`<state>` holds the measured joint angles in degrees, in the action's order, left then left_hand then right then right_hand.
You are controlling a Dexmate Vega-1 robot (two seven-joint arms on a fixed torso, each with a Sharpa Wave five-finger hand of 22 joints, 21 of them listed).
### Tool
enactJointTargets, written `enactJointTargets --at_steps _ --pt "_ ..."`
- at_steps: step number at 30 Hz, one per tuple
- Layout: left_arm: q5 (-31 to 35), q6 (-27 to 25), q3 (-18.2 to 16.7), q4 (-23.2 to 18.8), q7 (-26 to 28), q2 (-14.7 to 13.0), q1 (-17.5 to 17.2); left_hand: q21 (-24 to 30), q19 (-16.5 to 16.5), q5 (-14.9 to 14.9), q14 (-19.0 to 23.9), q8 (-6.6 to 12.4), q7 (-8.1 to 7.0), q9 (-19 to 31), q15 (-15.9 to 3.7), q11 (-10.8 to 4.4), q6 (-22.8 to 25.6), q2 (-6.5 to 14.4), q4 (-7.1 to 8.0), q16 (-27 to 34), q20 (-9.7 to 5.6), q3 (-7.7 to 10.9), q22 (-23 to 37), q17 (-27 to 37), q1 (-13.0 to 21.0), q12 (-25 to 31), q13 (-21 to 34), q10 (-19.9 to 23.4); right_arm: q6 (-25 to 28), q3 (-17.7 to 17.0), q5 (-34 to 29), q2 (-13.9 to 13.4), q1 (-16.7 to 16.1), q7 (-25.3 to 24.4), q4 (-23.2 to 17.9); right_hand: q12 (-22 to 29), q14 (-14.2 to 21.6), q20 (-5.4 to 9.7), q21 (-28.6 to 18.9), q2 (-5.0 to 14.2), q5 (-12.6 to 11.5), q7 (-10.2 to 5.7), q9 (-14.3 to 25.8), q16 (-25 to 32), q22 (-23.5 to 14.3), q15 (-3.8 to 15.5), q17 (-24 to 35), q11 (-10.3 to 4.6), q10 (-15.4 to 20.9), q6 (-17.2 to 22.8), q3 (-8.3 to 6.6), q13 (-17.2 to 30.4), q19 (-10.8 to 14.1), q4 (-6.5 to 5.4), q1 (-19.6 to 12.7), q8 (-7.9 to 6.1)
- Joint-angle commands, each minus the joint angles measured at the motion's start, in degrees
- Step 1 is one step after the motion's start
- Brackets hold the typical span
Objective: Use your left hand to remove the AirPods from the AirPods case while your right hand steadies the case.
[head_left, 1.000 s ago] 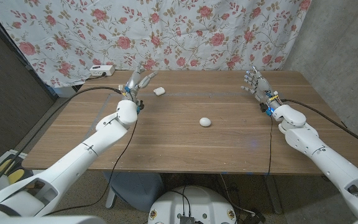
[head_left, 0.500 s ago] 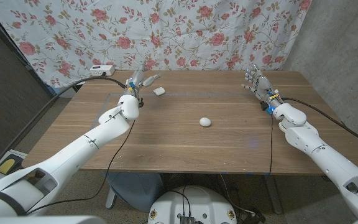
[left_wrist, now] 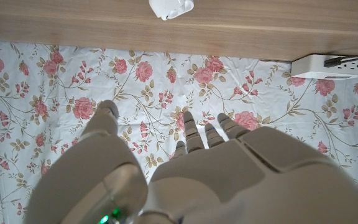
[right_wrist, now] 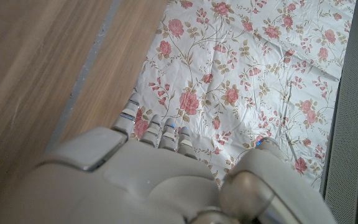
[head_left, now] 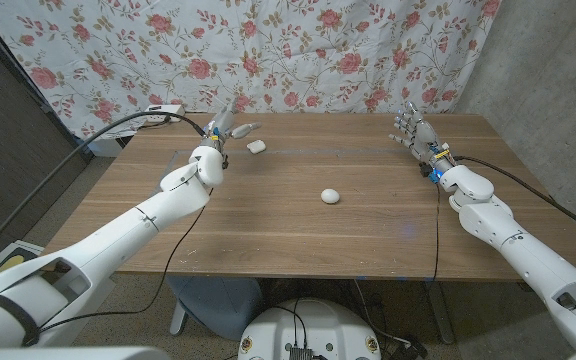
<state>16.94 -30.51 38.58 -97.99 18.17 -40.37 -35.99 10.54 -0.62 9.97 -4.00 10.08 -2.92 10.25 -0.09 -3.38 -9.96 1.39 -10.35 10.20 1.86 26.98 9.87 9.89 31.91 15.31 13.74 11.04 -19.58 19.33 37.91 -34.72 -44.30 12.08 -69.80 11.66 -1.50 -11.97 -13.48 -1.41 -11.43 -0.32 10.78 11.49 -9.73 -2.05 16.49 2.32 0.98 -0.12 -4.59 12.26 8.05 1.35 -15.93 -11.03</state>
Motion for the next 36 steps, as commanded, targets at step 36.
enactJointTargets --at_steps 36 --pt "15.9 -7.0 11.4 5.3 -17.8 1.4 12.9 0.8 3.7 0.2 9.0 2.7 1.06 0.3 -1.52 -0.62 -2.6 -2.2 0.73 2.5 0.16 0.53 -0.1 0.0 10.5 4.8 0.0 20.1 -0.1 0.1 0.1 0.3 -0.2 0.0 -0.2 0.2 -1.1 -0.15 0.9 0.54 0.0 -0.57 0.2 0.4 -0.3 -0.23 -0.5 0.39 -0.3 -0.4 -0.17 0.1 0.1 0.39 -0.3 -0.25"
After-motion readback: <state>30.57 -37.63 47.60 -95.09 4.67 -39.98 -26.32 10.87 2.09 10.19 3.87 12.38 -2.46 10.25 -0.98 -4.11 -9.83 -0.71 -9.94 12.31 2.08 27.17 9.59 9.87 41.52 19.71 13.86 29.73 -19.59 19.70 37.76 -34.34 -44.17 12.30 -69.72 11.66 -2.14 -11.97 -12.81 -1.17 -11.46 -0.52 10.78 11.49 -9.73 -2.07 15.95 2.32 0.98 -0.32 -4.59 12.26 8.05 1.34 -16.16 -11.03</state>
